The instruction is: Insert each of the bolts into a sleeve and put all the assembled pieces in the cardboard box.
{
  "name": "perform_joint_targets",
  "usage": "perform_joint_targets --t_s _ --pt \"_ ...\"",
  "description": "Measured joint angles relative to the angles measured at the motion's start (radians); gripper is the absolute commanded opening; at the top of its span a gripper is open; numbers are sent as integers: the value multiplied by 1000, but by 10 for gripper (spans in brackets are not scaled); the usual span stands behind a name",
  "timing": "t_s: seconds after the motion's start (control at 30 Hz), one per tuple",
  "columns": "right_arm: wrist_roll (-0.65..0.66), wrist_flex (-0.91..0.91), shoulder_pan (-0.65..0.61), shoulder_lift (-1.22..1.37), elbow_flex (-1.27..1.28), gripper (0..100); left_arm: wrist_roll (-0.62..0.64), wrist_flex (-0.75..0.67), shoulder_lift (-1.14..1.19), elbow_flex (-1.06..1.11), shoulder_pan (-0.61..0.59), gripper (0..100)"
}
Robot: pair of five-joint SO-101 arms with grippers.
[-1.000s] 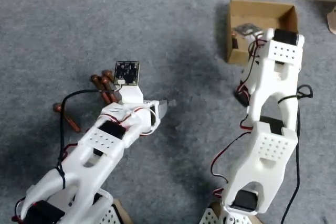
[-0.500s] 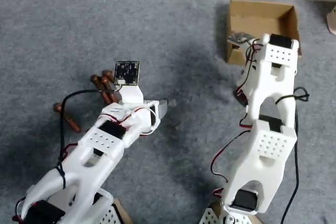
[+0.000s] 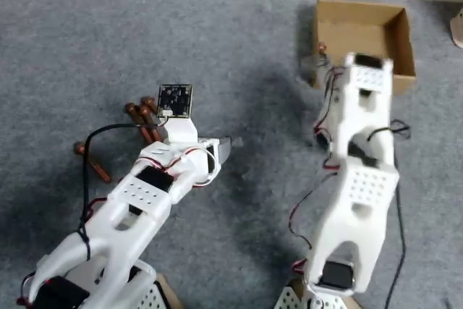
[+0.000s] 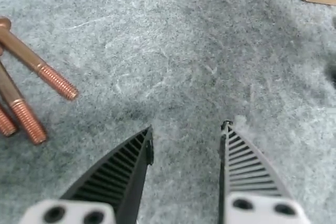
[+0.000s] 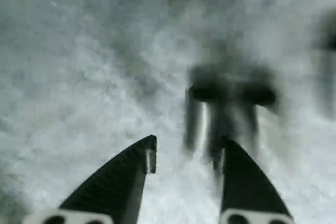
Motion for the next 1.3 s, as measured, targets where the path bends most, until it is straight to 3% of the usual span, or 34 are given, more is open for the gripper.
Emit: perform_joint_targets --t_s 0.63,1.3 --pt "-17 0 -34 23 5 84 0 0 0 0 0 203" --pt "-351 0 -130 31 -83 84 0 0 0 0 0 203"
